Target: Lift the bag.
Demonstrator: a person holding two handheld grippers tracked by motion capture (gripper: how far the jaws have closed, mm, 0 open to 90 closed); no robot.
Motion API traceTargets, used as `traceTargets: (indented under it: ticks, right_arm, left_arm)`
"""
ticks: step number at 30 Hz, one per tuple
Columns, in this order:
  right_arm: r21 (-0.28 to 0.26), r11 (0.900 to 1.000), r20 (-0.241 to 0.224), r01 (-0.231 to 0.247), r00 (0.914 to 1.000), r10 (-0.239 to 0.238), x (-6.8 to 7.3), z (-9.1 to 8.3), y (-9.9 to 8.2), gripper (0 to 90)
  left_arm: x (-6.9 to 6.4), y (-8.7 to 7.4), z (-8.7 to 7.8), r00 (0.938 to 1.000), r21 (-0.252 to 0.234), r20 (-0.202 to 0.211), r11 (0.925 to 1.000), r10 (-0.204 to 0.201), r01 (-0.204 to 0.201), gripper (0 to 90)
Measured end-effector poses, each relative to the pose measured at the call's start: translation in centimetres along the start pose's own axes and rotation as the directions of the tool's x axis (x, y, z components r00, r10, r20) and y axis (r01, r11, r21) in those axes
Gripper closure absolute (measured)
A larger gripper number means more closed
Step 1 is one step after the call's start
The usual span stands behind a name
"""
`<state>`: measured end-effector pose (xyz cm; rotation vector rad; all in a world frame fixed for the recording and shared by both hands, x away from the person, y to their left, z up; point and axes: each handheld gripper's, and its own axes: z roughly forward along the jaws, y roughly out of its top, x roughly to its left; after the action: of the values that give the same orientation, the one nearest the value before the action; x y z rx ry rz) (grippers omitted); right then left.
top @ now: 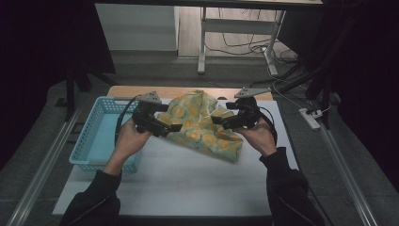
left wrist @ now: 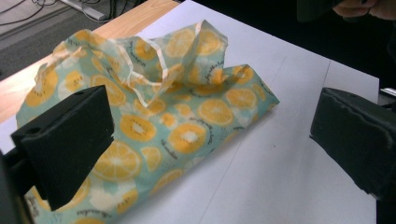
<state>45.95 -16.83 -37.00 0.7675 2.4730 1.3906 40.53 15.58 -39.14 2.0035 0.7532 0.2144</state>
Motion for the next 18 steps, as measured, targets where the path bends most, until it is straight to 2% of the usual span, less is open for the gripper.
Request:
traceTargets:
  ticks: [6, 13, 18]
  right_arm:
    - [-0.013, 0.9996, -0.026, -0.026, 0.9993, 0.025, 0.5, 0.2, -1.8, 8.7]
    - [-0.021, 0.9994, -0.022, -0.029, 0.9993, 0.029, 1.1, 0.0, -3.6, 7.5]
    - [0.003, 0.9999, -0.029, -0.016, 0.9994, 0.017, 1.5, -0.2, -4.9, 7.6]
  left_arm:
    - [-0.4, -1.7, -0.5, 0.9997, -0.007, -0.017, 0.9999, -0.015, 0.015, 0.0]
    - [-0.8, -4.0, -0.7, 0.9986, -0.004, -0.013, 0.9987, -0.051, 0.051, 0.0]
    - [-1.3, -6.1, -0.6, 0.9963, 0.004, -0.019, 0.9964, -0.084, 0.084, 0.0]
